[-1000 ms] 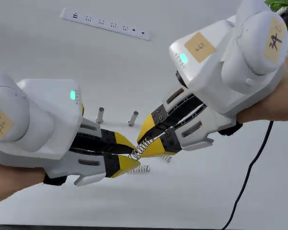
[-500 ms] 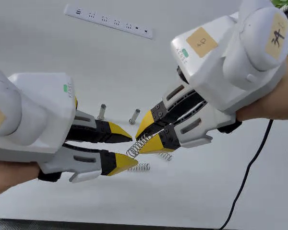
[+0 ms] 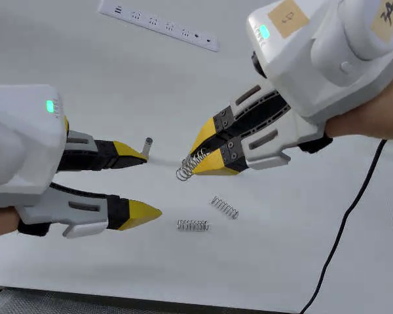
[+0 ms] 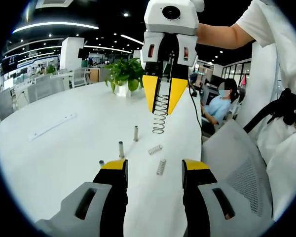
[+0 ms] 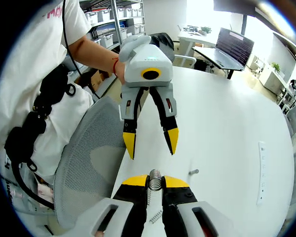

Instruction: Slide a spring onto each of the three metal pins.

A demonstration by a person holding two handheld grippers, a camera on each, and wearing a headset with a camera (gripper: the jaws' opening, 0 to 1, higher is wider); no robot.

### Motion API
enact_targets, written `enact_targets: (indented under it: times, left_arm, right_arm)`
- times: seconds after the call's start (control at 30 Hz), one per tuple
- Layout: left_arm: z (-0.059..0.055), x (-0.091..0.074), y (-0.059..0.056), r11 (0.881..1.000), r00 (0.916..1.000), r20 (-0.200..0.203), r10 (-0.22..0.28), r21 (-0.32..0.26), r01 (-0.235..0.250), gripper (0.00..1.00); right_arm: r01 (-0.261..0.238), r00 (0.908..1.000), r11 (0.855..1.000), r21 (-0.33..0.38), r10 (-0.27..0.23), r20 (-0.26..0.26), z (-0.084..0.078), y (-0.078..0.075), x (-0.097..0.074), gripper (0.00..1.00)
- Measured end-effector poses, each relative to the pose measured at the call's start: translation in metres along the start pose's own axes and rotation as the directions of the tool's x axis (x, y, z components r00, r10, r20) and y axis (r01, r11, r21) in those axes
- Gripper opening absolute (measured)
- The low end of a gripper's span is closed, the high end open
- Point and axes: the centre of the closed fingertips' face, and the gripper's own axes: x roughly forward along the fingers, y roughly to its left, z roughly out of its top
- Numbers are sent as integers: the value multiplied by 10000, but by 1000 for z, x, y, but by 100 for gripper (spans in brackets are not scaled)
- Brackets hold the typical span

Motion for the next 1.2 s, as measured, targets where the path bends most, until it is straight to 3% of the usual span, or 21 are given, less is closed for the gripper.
enact_targets:
  times: [0.27, 0.47, 0.5, 0.6, 0.77, 0.83, 1.2]
  left_arm:
    - [-18, -11, 18, 9986, 9985, -139, 530, 23, -530, 59]
    - [-24, -17, 27, 9969, 9970, 86, 775, 94, -776, 70]
    - [-24, -17, 27, 9968, 9967, 198, 790, 94, -792, 72]
    - [-25, -19, 32, 9956, 9948, 418, 929, 95, -934, 81]
    - [-25, -19, 35, 9952, 9913, 918, 948, 147, -966, 93]
    - [-27, -18, 37, 9952, 9908, 933, 977, -23, -980, 96]
    - [-32, -18, 38, 9952, 9870, 1284, 967, -267, -941, 99]
  right_arm:
    - [814, 9960, 9964, 251, -804, -386, 1, -46, 4, 6]
    - [1011, 9922, 9944, 299, -986, -759, -4, -73, 19, 6]
    - [1026, 9914, 9943, 275, -999, -849, -12, -82, 20, 6]
    - [1054, 9893, 9940, 281, -1019, -1049, -8, -84, 19, 6]
    - [1081, 9851, 9937, 291, -1031, -1373, -13, -86, 35, 6]
    - [1052, 9837, 9939, 316, -994, -1498, -14, -88, 42, 6]
    - [987, 9746, 9949, 225, -921, -2040, -21, -96, 69, 6]
